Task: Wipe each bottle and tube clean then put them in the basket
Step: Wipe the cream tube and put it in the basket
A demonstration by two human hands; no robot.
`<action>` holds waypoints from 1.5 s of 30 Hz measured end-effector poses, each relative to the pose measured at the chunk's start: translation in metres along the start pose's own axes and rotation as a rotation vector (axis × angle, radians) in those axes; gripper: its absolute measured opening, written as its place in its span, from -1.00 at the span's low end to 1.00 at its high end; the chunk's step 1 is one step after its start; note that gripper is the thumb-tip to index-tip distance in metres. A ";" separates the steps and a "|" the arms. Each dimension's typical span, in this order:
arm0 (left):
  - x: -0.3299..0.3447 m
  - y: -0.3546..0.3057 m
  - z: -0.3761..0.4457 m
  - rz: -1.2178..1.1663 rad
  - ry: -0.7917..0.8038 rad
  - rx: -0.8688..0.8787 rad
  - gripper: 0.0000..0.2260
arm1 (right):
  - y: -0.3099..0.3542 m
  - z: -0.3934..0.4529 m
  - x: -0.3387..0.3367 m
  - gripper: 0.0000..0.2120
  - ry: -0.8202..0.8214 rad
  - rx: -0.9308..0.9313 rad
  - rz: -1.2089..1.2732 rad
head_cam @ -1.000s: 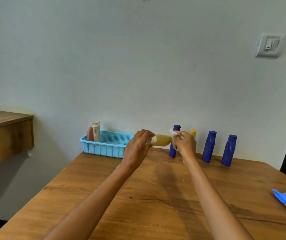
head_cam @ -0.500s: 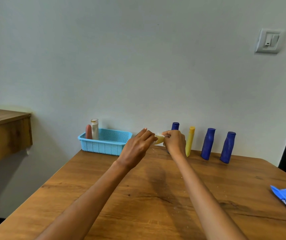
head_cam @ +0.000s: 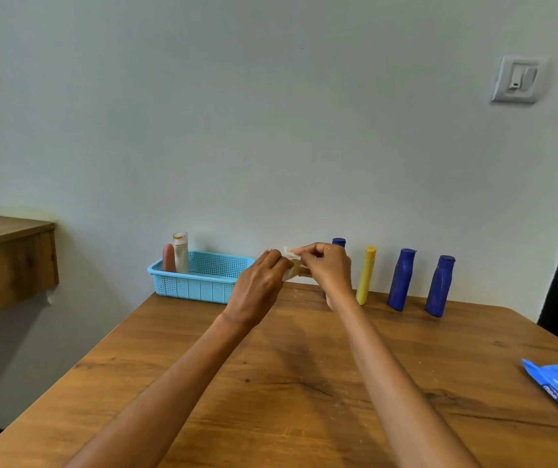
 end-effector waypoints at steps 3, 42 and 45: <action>0.001 0.008 -0.002 -0.090 -0.026 -0.246 -0.78 | -0.003 0.001 -0.002 -0.85 -0.001 0.053 0.190; 0.034 0.022 -0.025 -1.528 0.175 -1.425 -0.79 | -0.037 -0.006 0.016 -0.74 -0.039 0.124 0.246; 0.036 0.018 -0.022 -1.559 0.165 -1.411 -0.81 | -0.047 -0.003 0.005 -0.77 -0.186 0.266 0.444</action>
Point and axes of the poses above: each hand's wrist, its own z-axis towards the middle knuckle, its own x-axis out of the palm, y = z × x, the point moved 4 cm from there along z, towards the middle knuckle, and after that the axes turned 2 degrees about x, right-handed, at the moved point
